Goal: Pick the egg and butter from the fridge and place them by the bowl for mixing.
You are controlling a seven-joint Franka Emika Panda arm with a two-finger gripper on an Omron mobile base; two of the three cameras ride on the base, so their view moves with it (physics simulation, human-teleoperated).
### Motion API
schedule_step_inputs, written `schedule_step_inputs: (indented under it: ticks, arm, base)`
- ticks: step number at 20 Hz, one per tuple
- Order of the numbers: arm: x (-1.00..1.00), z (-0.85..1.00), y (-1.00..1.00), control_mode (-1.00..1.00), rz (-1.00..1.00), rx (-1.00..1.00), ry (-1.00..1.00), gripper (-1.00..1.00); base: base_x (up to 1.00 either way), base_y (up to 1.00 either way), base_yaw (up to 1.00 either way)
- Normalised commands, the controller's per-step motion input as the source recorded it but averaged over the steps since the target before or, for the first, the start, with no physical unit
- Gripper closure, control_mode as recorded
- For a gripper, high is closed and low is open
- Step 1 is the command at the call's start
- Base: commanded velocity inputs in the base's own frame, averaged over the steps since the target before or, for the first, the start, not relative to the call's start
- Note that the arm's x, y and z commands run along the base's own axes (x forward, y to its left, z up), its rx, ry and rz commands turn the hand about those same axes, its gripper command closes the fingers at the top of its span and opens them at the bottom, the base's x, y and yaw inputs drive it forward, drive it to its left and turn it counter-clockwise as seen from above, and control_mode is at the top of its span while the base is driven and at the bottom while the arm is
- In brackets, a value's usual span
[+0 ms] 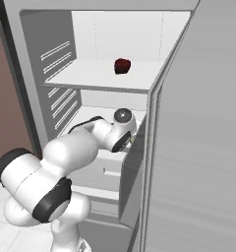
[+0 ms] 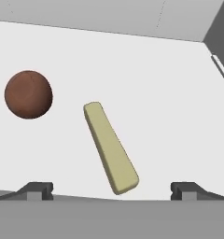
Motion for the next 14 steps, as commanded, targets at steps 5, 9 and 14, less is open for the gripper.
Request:
schedule_step_inputs:
  ticks: [5, 9, 14]
  arm:
    - [0.31, -0.24, 0.0, -1.0, 0.0, 0.0, 0.0, -1.0]
    - [0.29, -0.16, 0.0, -1.0, 0.0, 0.0, 0.0, -1.0]
    - [0.2, -0.16, -0.03, -1.0, 0.0, 0.0, 0.0, -1.0]
  base:
    - [0.0, 0.0, 0.0]
    - [0.0, 0.0, 0.0]
    - [0.0, 0.0, 0.0]
